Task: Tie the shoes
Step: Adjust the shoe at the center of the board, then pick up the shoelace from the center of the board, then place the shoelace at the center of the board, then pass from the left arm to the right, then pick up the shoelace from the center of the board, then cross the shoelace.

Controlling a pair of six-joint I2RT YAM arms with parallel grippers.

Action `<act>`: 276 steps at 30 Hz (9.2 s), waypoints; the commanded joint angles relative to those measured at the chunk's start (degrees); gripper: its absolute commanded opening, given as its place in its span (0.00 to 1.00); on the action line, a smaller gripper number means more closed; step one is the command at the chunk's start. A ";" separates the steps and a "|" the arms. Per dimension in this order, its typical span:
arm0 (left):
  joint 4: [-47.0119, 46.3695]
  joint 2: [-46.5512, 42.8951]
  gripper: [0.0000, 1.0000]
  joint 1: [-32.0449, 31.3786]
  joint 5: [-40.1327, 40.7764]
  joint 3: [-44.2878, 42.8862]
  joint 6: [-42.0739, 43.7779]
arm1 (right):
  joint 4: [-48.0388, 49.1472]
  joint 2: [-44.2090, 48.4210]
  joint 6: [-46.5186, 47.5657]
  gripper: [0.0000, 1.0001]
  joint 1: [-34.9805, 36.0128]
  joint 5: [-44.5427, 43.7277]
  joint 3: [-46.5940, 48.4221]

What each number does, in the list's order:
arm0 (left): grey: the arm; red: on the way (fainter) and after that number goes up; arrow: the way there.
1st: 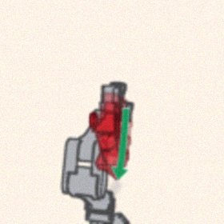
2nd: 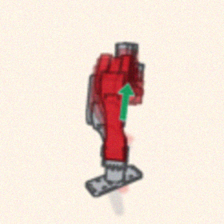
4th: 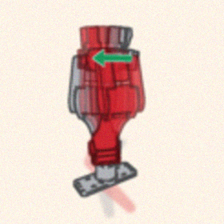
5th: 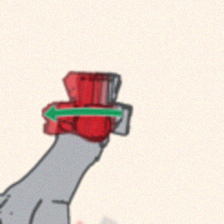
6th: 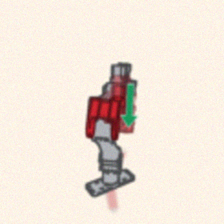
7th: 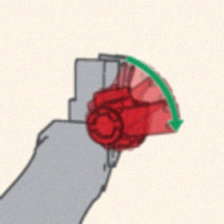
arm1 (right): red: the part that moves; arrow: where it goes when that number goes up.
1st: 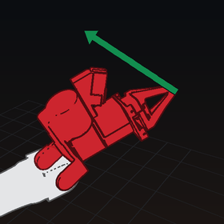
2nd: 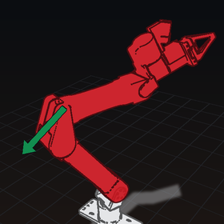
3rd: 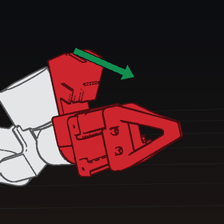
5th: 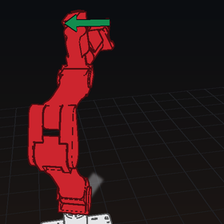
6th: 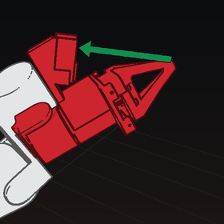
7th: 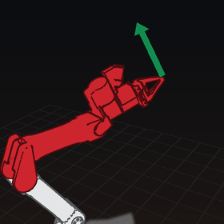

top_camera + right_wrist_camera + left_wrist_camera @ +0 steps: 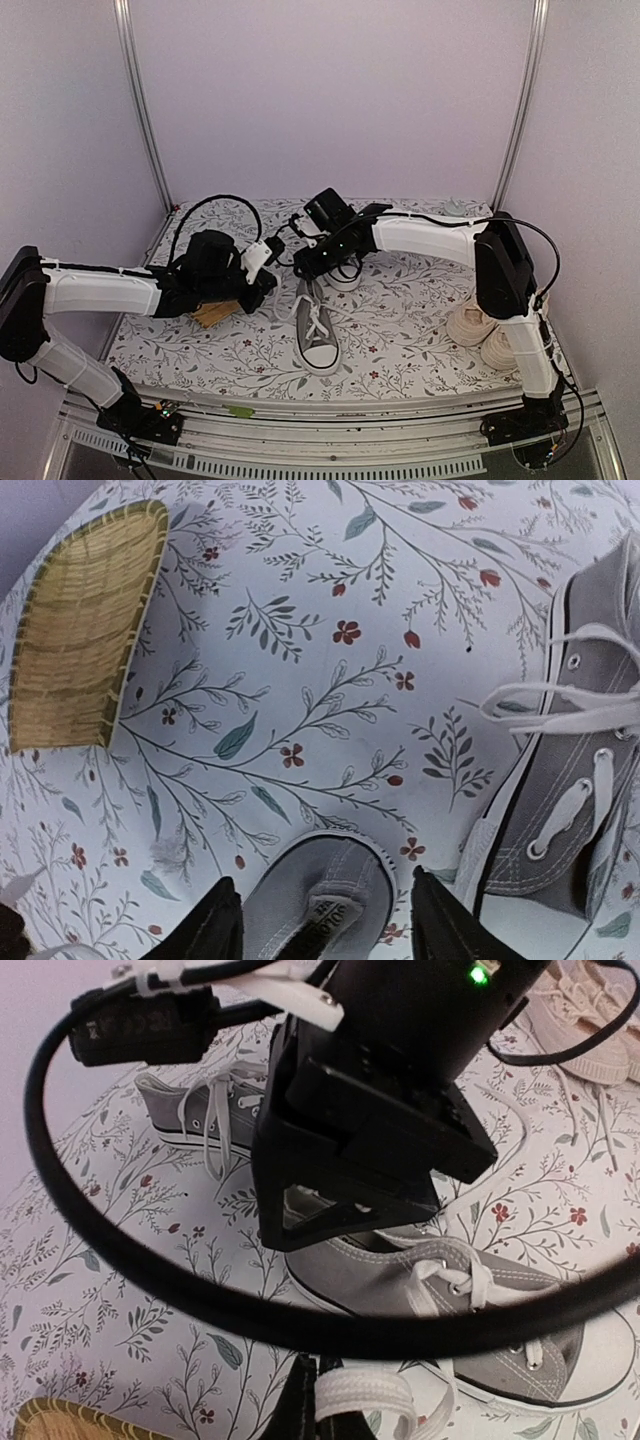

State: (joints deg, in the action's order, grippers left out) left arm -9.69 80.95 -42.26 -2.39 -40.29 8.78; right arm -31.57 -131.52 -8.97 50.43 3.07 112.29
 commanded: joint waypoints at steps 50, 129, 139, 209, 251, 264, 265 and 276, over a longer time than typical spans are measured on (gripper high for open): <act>15.63 -6.42 0.82 -2.18 16.20 -0.01 -23.15 | -1.30 30.02 -9.14 0.01 -17.48 -12.24 -39.18; -1.98 -15.12 0.00 -11.89 6.48 2.49 0.64 | 4.92 6.36 20.93 0.55 -1.98 35.95 0.48; -19.34 -7.04 0.00 -3.15 -3.26 0.56 -1.34 | 36.28 26.45 30.50 0.65 -9.48 28.56 -31.61; -11.55 6.54 0.54 5.88 -11.32 -4.09 -7.62 | 53.98 22.95 21.04 0.00 -11.29 40.56 -36.92; -12.92 9.94 0.00 -2.16 -5.82 -0.62 2.96 | 46.66 13.74 -1.19 0.00 -13.13 36.72 -29.87; -15.46 7.05 0.00 -3.35 -6.92 0.62 9.58 | 37.40 5.74 -8.64 0.00 -13.73 45.31 -20.61; -15.64 7.08 0.00 -3.34 -6.77 0.65 9.88 | 35.88 4.92 -8.75 0.00 -13.73 45.91 -19.45; -17.78 6.86 0.00 -3.37 -6.12 1.47 11.31 | 12.42 2.02 2.46 0.00 -13.69 53.68 -11.54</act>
State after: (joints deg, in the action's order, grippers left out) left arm -24.82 88.82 -44.91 -9.17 -40.27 18.79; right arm -6.92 -128.77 -13.39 36.77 52.56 97.56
